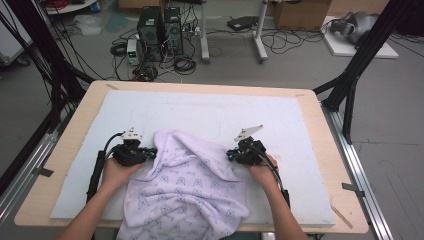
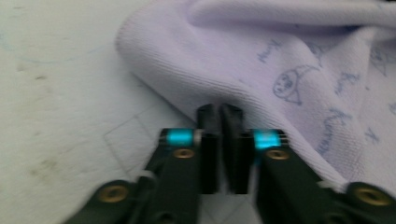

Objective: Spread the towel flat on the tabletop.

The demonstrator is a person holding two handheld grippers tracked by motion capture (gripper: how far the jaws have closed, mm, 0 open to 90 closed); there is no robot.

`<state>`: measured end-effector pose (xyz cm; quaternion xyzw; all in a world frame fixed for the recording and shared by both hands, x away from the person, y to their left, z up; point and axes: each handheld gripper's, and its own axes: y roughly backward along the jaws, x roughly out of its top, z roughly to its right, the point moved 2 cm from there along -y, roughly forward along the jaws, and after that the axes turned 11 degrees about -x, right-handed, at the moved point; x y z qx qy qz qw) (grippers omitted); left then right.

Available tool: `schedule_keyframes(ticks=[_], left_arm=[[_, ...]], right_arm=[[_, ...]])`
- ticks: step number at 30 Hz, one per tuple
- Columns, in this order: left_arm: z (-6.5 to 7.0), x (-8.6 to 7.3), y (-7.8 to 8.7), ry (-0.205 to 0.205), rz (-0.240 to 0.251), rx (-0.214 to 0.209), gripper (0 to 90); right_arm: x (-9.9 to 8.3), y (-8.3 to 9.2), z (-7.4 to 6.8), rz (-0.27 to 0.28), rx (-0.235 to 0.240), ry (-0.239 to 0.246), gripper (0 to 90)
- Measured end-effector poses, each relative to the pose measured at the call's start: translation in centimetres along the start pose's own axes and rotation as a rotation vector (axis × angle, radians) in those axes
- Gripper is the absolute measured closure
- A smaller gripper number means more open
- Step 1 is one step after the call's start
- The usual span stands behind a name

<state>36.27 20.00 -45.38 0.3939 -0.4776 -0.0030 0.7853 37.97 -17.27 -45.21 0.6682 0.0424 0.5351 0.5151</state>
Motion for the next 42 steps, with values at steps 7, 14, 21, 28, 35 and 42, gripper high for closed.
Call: schedule_keyframes(ticks=[7,14,21,28,35,42], left_arm=[[3.3,2.1,-1.7,-0.077,0.051,-0.103,89.5],[4.0,2.8,-2.9,-0.131,0.011,-0.131,79.3],[4.1,3.2,-3.2,-0.135,0.038,-0.108,66.4],[5.1,3.0,-4.4,-0.214,-0.059,-0.084,85.2],[3.1,4.0,-2.2,-0.179,0.023,0.065,86.8],[-2.4,9.5,0.9,-0.15,0.162,0.343,86.2]], right_arm=[[-0.7,2.1,1.8,-0.005,-0.13,-0.018,88.0],[-2.2,2.3,2.9,-0.051,-0.141,-0.038,87.3],[-2.3,2.0,2.9,-0.037,-0.129,-0.038,86.8],[-2.3,2.1,2.8,-0.04,-0.131,-0.035,86.7],[-1.5,2.3,2.9,-0.024,-0.1,-0.004,87.9],[3.5,4.2,7.3,0.052,-0.211,-0.024,88.3]])
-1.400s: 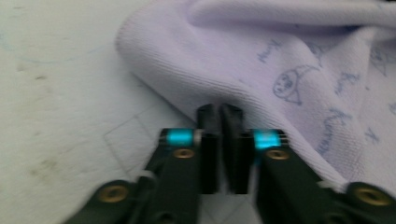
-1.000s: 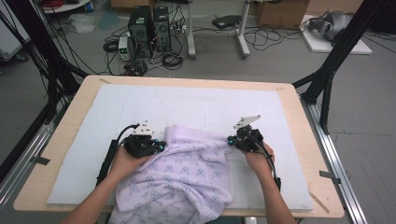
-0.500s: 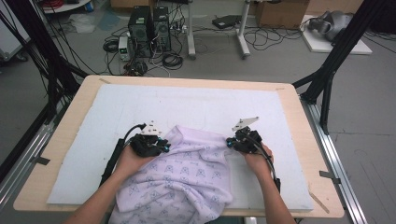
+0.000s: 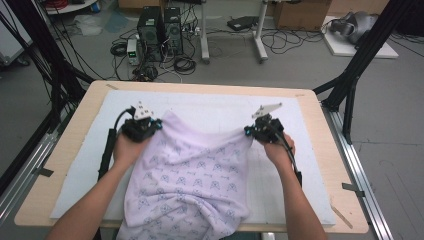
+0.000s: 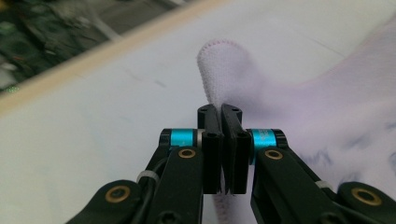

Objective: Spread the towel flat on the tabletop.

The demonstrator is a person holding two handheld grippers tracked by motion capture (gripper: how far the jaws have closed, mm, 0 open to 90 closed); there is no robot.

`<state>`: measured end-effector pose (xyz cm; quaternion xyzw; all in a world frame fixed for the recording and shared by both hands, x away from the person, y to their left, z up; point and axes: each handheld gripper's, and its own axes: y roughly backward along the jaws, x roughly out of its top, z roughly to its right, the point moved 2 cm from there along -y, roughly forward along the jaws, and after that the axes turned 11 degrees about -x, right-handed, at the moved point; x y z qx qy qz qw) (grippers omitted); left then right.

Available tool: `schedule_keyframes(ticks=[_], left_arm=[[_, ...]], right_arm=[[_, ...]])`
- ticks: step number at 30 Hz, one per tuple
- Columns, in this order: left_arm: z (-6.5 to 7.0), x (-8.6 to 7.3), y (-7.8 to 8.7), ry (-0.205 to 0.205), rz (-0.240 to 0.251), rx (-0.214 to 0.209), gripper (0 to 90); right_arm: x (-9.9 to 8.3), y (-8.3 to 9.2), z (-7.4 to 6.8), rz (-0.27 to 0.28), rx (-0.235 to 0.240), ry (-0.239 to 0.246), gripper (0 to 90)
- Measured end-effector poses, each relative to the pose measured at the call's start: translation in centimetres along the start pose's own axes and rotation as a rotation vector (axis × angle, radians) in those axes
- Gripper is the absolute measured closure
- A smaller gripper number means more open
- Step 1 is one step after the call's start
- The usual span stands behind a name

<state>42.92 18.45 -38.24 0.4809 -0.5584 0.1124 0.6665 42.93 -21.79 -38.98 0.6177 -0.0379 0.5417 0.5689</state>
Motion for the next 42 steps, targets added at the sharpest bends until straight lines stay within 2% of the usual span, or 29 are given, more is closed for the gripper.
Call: schedule_keyframes(ticks=[1,2,3,4,5,8,10,11,12,13,14,15,16,17,18,21,23,25,27,31,34,38,40,42], left_arm=[[-1.0,0.5,-0.1,0.016,0.007,0.051,82.4],[-1.7,0.8,-0.1,0.035,0.005,0.086,73.4],[-2.4,0.9,-0.1,0.08,-0.001,0.087,64.1],[-2.9,0.7,0.0,0.098,-0.013,0.074,61.4],[-3.1,0.4,0.1,0.096,-0.025,0.065,61.4],[-2.9,-0.8,0.7,0.096,-0.038,0.031,57.8],[-2.6,-1.6,0.7,0.1,-0.068,0.0,56.8],[-2.2,-1.9,0.7,0.085,-0.079,-0.013,56.7],[-1.7,-2.4,0.7,0.076,-0.072,-0.045,56.6],[-1.4,-2.7,0.7,0.076,-0.088,-0.082,56.5],[-0.9,-2.9,0.4,0.062,-0.125,-0.126,55.7],[-0.6,-3.0,0.2,0.047,-0.134,-0.137,55.0],[-0.1,-3.1,0.0,0.026,-0.124,-0.155,55.1],[0.2,-3.2,-0.3,0.025,-0.121,-0.169,55.3],[0.5,-3.3,-0.8,0.024,-0.148,-0.18,55.4],[1.0,-4.1,-1.8,0.021,-0.218,-0.22,55.3],[1.3,-4.8,-1.9,0.026,-0.232,-0.253,56.1],[1.5,-5.4,-1.8,0.031,-0.233,-0.268,56.5],[1.7,-6.1,-1.1,0.015,-0.242,-0.289,56.5],[2.4,-7.1,1.2,-0.009,-0.206,-0.32,55.1],[3.2,-7.6,3.2,-0.032,-0.183,-0.335,53.4],[4.4,-8.2,5.1,-0.056,-0.164,-0.356,52.5],[4.9,-8.5,5.8,-0.056,-0.152,-0.368,52.4],[5.4,-8.9,6.5,-0.07,-0.146,-0.383,52.4]], right_arm=[[1.1,0.0,1.1,0.018,-0.054,-0.003,87.6],[1.8,0.0,1.9,0.04,-0.096,-0.012,85.7],[2.2,-0.1,2.3,0.057,-0.117,-0.04,76.1],[2.4,-0.4,2.9,0.064,-0.141,-0.085,65.6],[2.2,-0.8,3.3,0.044,-0.116,-0.13,65.4],[1.3,-1.6,2.5,0.025,-0.083,-0.106,63.8],[0.7,-1.8,1.8,-0.001,-0.048,-0.103,61.7],[0.4,-1.9,1.4,-0.007,-0.034,-0.108,61.4],[0.1,-1.8,0.9,-0.008,-0.019,-0.104,61.4],[-0.2,-1.7,0.3,-0.005,0.002,-0.098,61.3],[-0.4,-1.6,-0.1,-0.007,0.008,-0.09,61.2],[-0.8,-1.5,-0.5,-0.015,0.013,-0.065,61.1],[-1.1,-1.5,-0.7,-0.023,0.018,-0.062,61.1],[-1.6,-1.7,-0.8,-0.045,0.02,-0.058,60.8],[-1.9,-1.9,-0.8,-0.06,0.012,-0.051,60.3],[-3.0,-2.3,-0.8,-0.095,0.028,-0.078,59.0],[-3.2,-2.1,-1.2,-0.073,0.068,-0.085,60.1],[-3.3,-1.7,-2.3,-0.046,0.116,-0.063,60.0],[-3.3,-1.0,-3.4,-0.017,0.156,-0.036,59.7],[-3.7,0.6,-5.5,0.027,0.216,-0.002,57.0],[-3.5,1.5,-6.5,0.014,0.256,0.006,53.3],[-2.8,3.1,-8.3,0.05,0.281,0.042,52.3],[-2.6,3.6,-9.2,0.061,0.287,0.072,52.3],[-2.6,3.9,-10.0,0.084,0.304,0.066,52.3]])
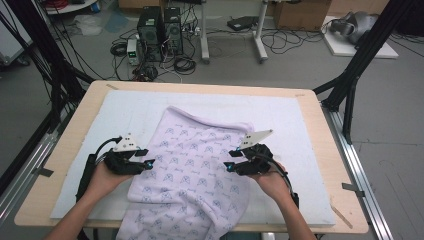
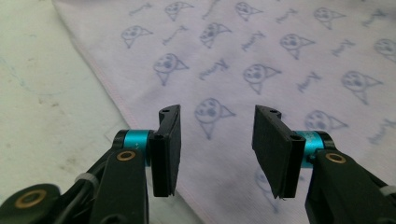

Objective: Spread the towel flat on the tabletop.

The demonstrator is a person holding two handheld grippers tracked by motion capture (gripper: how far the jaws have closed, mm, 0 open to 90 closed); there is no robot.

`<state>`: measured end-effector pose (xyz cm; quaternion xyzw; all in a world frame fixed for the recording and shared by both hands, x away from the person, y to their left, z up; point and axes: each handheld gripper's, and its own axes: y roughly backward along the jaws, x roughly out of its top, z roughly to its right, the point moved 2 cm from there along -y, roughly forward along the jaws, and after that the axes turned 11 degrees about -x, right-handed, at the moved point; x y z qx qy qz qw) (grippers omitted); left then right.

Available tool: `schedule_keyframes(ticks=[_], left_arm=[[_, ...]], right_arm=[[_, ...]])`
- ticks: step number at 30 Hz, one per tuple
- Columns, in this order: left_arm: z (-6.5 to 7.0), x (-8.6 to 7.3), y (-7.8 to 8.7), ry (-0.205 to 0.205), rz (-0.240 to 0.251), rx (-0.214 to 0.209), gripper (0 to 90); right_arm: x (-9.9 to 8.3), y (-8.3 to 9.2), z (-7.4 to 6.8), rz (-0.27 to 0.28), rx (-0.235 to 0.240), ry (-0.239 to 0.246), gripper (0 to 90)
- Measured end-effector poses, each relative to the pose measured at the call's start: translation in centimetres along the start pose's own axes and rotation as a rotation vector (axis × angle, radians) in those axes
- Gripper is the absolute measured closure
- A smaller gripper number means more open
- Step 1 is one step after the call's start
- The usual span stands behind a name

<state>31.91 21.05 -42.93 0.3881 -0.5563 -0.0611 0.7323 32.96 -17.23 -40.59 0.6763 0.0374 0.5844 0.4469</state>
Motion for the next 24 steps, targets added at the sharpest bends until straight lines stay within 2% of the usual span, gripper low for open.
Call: schedule_keyframes(ticks=[5,9,13,14,15,16,18,19,20,24], left_arm=[[1.4,-1.2,0.5,-0.02,-0.002,-0.034,52.0],[2.4,-2.4,0.6,-0.042,-0.04,-0.067,51.6],[3.1,-4.0,0.5,-0.045,-0.08,-0.087,51.9],[3.2,-4.2,0.6,-0.041,-0.06,-0.094,53.1],[3.2,-4.3,0.6,-0.03,-0.049,-0.098,57.2],[3.3,-4.3,0.7,-0.042,-0.049,-0.109,62.2],[3.7,-4.4,0.7,-0.062,-0.047,-0.087,79.9],[3.9,-4.4,0.7,-0.068,-0.041,-0.079,86.7],[4.1,-4.5,0.8,-0.081,-0.047,-0.063,87.7],[4.5,-4.9,1.5,-0.067,-0.024,-0.041,88.7]], right_arm=[[-1.5,0.0,-2.0,0.0,0.033,0.004,52.4],[-2.8,0.2,-3.4,-0.004,0.064,0.001,52.6],[-4.4,0.2,-5.4,-0.039,0.111,0.026,53.0],[-4.9,0.1,-5.9,-0.054,0.118,0.038,53.9],[-5.2,-0.1,-6.2,-0.07,0.123,0.044,55.5],[-5.5,-0.3,-6.3,-0.085,0.128,0.054,58.1],[-5.8,-0.3,-6.4,-0.06,0.098,0.073,71.5],[-5.8,-0.3,-6.2,-0.06,0.104,0.071,82.0],[-5.8,-0.3,-6.0,-0.061,0.118,0.078,86.2],[-5.8,-0.1,-5.7,-0.07,0.133,0.093,88.2]])
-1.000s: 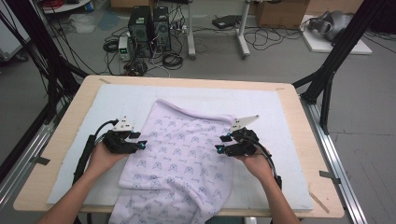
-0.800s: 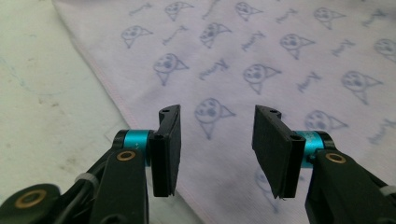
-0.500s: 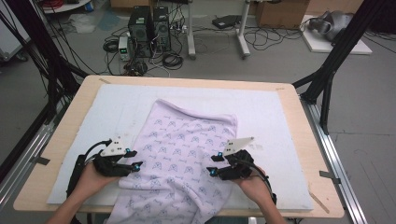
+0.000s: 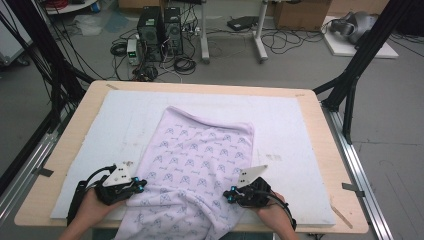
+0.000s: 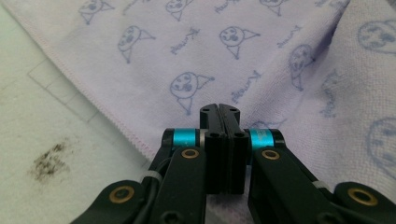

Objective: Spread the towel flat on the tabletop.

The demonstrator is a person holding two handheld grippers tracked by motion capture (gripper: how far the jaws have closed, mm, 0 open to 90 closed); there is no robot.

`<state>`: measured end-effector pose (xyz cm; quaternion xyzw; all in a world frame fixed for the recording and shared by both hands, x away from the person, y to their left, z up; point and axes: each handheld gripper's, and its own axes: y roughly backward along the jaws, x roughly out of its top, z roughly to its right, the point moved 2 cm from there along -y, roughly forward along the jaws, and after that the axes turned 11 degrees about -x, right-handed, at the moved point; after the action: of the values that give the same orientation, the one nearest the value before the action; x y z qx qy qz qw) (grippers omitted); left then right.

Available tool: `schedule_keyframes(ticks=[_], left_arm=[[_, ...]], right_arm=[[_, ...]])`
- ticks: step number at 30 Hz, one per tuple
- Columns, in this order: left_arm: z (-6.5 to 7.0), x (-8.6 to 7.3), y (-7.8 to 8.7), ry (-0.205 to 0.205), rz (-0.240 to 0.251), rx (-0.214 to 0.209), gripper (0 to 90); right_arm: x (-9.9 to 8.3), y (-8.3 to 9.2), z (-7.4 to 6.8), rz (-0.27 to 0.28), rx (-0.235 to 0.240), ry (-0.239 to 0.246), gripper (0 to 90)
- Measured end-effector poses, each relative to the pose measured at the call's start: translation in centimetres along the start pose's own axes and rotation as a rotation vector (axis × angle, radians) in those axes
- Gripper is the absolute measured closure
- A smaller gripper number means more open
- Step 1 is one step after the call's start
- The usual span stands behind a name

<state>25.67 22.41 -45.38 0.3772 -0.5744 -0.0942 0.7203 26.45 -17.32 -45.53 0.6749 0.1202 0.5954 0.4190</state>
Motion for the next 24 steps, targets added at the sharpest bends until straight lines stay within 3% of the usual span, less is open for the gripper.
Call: schedule_keyframes(ticks=[5,9,14,15,16,17,18,21,24], left_arm=[[1.2,-0.4,0.9,0.005,0.025,0.001,88.9],[2.4,-0.5,1.5,-0.005,0.035,-0.007,89.0],[4.4,-1.2,2.8,0.01,0.06,-0.037,88.9],[4.7,-1.3,2.9,0.006,0.063,-0.042,88.9],[4.8,-1.2,2.9,0.001,0.062,-0.043,88.8],[4.7,-1.1,3.0,0.0,0.063,-0.043,88.4],[4.0,-0.8,3.0,0.001,0.066,-0.036,87.2],[1.8,0.5,2.7,0.017,0.09,-0.006,72.6],[-1.3,2.8,1.5,0.002,0.097,0.025,64.8]], right_arm=[[-0.1,1.1,0.1,0.016,0.0,-0.004,88.4],[0.0,2.1,-0.1,0.022,0.028,0.006,88.5],[-0.1,2.6,-0.9,0.022,0.064,0.016,88.3],[-0.2,2.8,-1.1,0.025,0.083,0.007,87.3],[-0.2,2.9,-0.9,0.035,0.101,-0.006,79.1],[-0.1,3.0,-0.6,0.04,0.104,-0.036,69.8],[0.1,3.0,0.0,0.042,0.097,-0.05,69.4],[1.1,3.4,2.6,0.05,0.007,-0.066,66.3],[2.2,2.9,5.9,0.035,-0.09,-0.072,63.5]])
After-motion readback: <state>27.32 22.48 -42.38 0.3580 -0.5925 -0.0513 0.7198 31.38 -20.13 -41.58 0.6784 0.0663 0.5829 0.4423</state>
